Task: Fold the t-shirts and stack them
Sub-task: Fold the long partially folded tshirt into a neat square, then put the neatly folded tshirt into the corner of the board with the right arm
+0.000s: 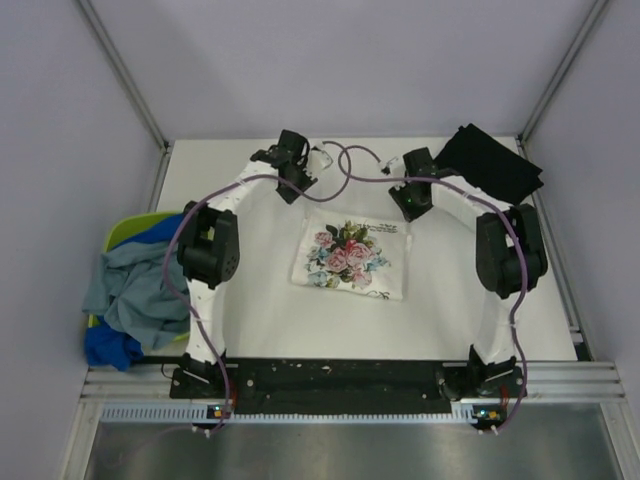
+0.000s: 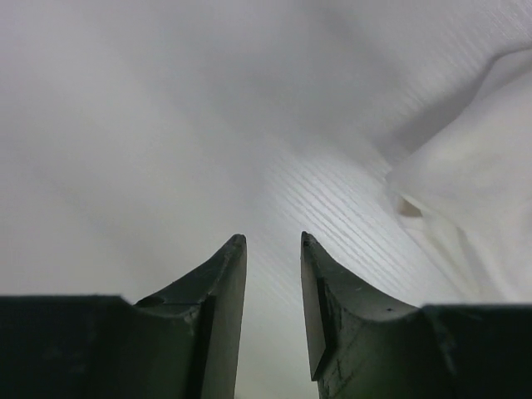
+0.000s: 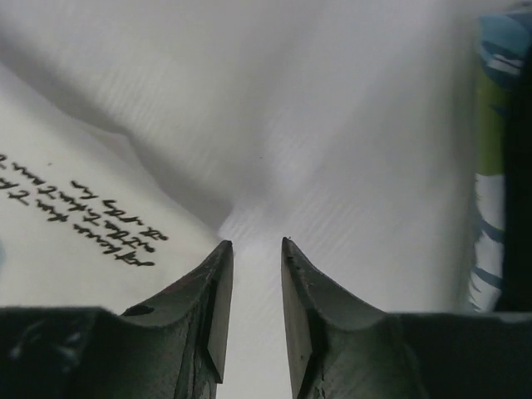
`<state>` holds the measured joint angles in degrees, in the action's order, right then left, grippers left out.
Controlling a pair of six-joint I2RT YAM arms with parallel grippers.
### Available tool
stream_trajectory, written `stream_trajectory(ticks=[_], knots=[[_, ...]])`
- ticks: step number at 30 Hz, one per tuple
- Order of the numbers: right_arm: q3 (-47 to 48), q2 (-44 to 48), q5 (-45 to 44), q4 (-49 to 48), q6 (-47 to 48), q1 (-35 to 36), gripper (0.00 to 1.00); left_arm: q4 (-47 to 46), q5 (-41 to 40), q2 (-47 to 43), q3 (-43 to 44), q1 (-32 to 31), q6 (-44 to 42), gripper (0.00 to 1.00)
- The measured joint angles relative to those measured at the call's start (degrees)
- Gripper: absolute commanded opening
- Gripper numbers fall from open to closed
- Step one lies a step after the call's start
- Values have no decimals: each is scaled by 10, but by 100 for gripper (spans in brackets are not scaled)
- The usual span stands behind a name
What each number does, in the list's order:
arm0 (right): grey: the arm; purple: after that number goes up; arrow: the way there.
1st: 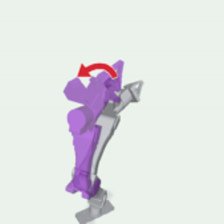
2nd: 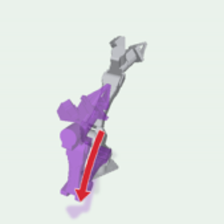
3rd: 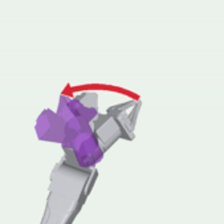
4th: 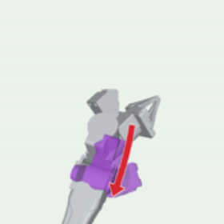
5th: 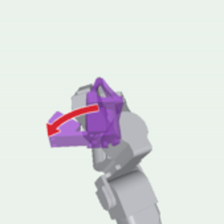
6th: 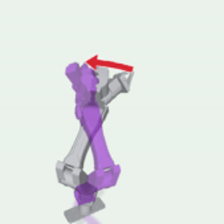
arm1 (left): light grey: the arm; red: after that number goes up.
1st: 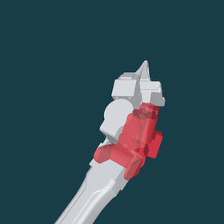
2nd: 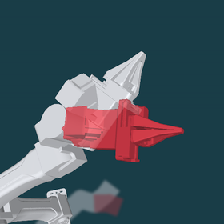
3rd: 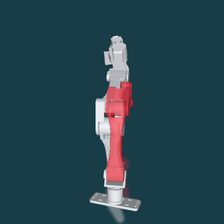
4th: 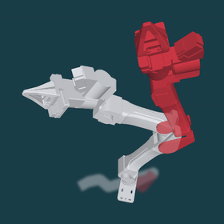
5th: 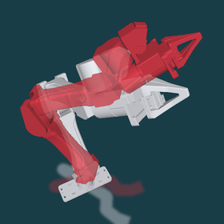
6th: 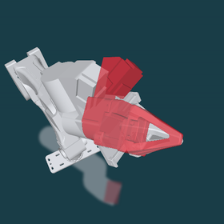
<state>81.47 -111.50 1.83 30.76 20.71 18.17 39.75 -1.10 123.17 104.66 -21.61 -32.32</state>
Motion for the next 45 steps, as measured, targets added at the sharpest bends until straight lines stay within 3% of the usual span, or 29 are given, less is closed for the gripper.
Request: stream_trajectory(ticks=[4,7,9,13,22,28,31,39,45], knots=[[20,4,-55,-1,-73,-7,32,-6,10,-21,-14,2,42,38],[5,36,-60,0,-144,-7,25,-14,61,-73,-71,2,78,32],[-32,81,-32,-20,-190,-4,15,-33,120,-125,-127,-3,103,29],[-105,154,41,-66,-270,5,8,-56,181,-149,-154,-21,137,24],[-154,85,68,-115,-353,-3,9,-58,172,-5,-70,-20,180,21],[-155,64,63,-120,-371,-16,12,-29,150,37,-31,-10,190,20],[-155,64,62,-120,-373,-19,17,-25,136,37,-30,-10,189,24],[-150,88,58,-80,-359,-31,55,2,117,6,-21,-10,177,34],[-199,191,92,-69,-367,-44,67,-10,129,-137,-154,-22,174,34]])
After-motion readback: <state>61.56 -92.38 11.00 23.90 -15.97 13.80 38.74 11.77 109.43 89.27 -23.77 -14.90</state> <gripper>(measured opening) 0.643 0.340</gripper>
